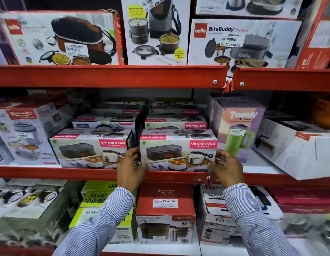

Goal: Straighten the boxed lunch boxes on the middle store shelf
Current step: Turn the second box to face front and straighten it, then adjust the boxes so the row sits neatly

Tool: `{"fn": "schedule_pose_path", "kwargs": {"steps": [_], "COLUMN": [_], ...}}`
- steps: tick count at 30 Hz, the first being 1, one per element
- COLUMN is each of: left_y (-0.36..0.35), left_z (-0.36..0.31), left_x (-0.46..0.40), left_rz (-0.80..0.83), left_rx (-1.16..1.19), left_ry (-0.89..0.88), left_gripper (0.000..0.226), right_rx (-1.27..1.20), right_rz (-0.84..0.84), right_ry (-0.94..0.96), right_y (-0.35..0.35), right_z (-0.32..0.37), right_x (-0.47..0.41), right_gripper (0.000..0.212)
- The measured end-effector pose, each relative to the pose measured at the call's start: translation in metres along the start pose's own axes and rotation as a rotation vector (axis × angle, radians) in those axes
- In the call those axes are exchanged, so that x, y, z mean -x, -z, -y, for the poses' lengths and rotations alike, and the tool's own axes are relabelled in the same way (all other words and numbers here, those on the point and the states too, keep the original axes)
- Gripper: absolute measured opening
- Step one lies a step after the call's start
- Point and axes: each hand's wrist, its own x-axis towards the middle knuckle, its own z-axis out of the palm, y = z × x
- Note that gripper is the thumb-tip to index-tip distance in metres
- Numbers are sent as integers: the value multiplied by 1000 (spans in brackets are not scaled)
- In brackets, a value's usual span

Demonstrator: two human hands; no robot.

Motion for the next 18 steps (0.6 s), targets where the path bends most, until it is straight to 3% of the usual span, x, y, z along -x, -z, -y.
{"fn": "schedule_pose_path", "kwargs": {"steps": [5, 12, 15, 18], "left_y": [-1, 3, 16, 41], "left_z": [3, 5, 4, 11], "left_x": [-1, 2, 9, 25], "left_rz": [4, 7, -4, -88], "left_rx": [23, 36, 46, 58], "left_ry": [-25, -7, -5, -65], "left_gripper": [47, 55, 59, 44], "right_rx": [14, 30, 24, -45], "right_rz": [4, -7, -123, -313], "right_ry": [2, 6, 44, 199], "right_y": [-1, 1, -2, -15], "right_z": [0, 1, 5, 17], "right_x": [1, 9, 22, 51], "right_gripper": [42, 42, 49, 40]}}
